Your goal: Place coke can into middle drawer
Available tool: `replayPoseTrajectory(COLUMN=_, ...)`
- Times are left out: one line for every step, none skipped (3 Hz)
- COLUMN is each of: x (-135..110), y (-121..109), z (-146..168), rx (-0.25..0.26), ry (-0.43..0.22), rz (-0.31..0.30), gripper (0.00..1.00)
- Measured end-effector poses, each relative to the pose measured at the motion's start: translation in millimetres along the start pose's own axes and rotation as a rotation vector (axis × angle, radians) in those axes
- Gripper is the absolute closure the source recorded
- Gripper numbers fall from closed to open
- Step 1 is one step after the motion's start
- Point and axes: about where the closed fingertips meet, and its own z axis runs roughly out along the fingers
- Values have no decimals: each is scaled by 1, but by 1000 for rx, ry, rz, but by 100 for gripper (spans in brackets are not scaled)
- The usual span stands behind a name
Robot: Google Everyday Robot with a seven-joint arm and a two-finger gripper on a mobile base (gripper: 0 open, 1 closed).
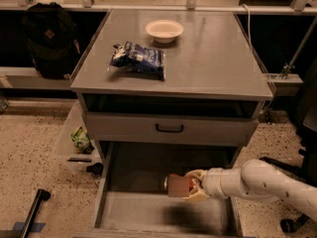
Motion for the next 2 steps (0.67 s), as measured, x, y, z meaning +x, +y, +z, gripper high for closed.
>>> replayPoseTrajectory(x=5, y=-11, z=4, rx=67, ry=13, rz=4, gripper=100)
replayPoseTrajectory(x=5, y=-11, z=5, rx=67, ry=13, rz=4, gripper=100)
